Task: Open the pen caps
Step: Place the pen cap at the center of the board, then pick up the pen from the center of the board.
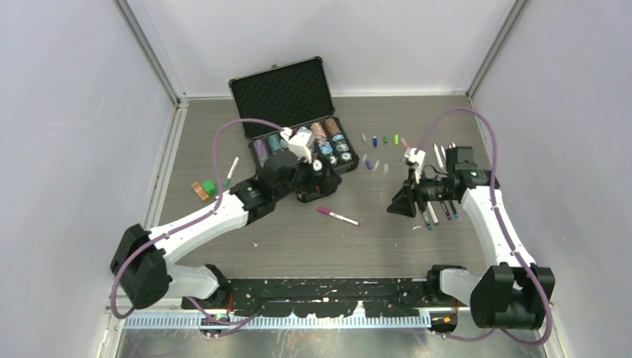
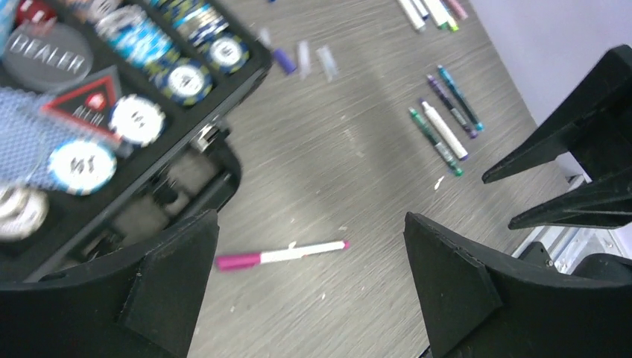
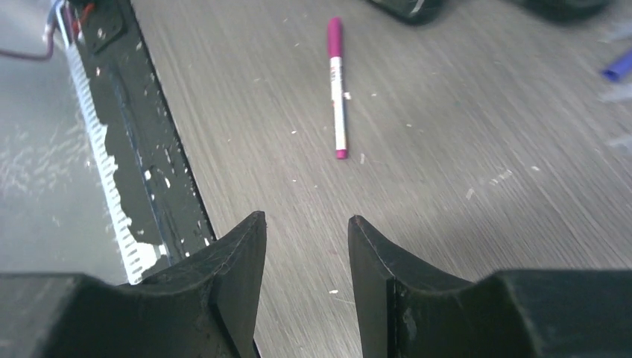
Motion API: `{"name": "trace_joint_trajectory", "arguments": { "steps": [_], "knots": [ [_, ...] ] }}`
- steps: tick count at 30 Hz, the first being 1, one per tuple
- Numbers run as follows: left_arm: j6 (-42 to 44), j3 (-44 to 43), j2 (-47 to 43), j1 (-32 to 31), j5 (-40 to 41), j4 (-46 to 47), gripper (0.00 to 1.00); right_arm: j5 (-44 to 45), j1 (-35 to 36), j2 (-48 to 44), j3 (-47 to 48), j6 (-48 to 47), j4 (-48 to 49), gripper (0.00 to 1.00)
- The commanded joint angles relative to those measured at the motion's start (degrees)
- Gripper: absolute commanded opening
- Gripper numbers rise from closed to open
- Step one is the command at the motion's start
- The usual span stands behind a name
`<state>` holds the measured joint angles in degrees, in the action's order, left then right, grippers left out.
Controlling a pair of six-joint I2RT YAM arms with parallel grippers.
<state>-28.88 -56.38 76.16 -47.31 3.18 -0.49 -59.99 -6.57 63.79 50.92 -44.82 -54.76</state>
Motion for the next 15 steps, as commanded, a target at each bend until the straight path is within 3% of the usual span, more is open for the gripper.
{"name": "trace_joint_trajectory", "arguments": {
  "steps": [1, 3, 10, 15],
  "knots": [
    [-5.9, 8.5, -9.4, 4.3, -2.9, 4.8, 0.99, 8.7, 11.0, 2.2, -0.1, 3.5, 7.1, 0.50],
    [-7.7, 12.5, -13.3, 5.6, -4.7, 5.4, 1.00, 16.2, 16.8, 3.4, 0.3, 9.7, 11.4, 0.50],
    [-14.1, 24.6, -26.7, 6.5, -3.6, 3.6, 1.00, 33.0, 33.3, 14.6, 6.4, 15.0, 12.2, 0.50],
    [-21.9, 32.8, -35.3, 6.5, 0.1, 4.0, 1.00, 42.6, 44.4, 20.2, 6.2, 22.8, 21.3, 0.49]
  ]
}}
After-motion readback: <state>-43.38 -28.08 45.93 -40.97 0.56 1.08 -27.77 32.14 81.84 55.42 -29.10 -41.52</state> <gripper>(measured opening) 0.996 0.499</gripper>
